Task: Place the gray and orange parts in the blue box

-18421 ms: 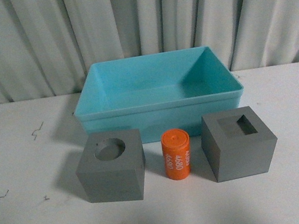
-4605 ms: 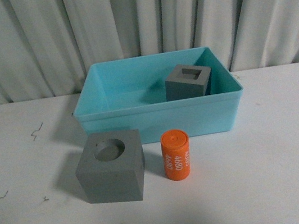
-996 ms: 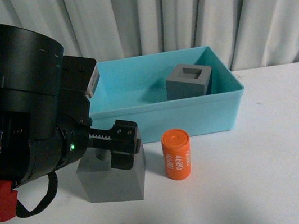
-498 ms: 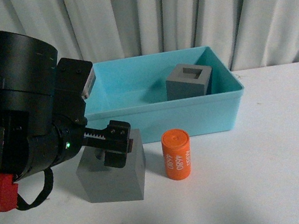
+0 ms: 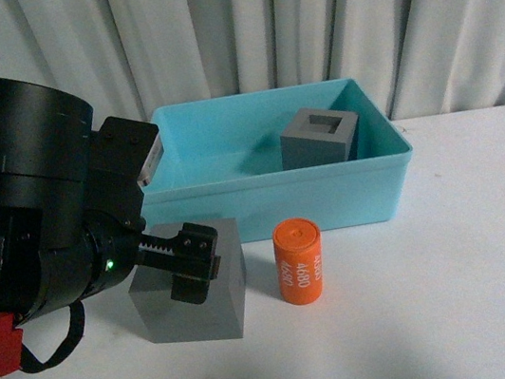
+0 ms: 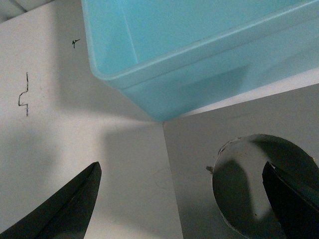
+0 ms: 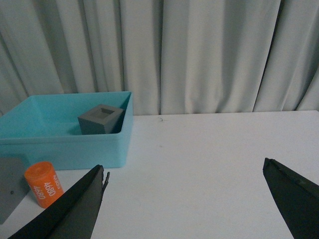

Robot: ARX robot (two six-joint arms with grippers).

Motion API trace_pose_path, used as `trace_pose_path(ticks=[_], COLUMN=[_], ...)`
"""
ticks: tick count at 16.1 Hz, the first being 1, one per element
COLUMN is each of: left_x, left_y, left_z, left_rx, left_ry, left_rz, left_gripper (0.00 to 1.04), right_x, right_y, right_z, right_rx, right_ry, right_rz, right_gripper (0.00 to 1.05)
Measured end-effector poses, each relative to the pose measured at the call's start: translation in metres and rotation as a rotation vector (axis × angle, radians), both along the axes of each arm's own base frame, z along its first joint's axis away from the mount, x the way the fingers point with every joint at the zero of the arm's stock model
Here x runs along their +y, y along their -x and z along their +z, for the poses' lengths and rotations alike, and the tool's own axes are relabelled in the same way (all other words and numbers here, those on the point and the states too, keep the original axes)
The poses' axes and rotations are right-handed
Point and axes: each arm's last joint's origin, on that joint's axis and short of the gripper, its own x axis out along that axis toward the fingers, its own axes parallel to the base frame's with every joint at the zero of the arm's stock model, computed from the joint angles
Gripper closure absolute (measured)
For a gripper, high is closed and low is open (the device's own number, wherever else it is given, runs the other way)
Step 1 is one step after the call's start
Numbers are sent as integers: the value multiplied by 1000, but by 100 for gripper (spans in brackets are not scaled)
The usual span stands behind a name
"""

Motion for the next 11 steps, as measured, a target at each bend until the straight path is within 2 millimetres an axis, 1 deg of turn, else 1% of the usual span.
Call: trace_pose_path(ticks=[8,11], left_x=[-5,-4], left_y=[2,2], left_z=[-3,-5], left_rx=[11,48], left_ry=[-6,-10], left_rz=[-24,-25], left_gripper=[7,7], right_x=[0,0], right_y=[0,0], right_z=[0,0], right_rx=[0,0], right_ry=[0,0], right_rz=[0,0], right_gripper=[6,6])
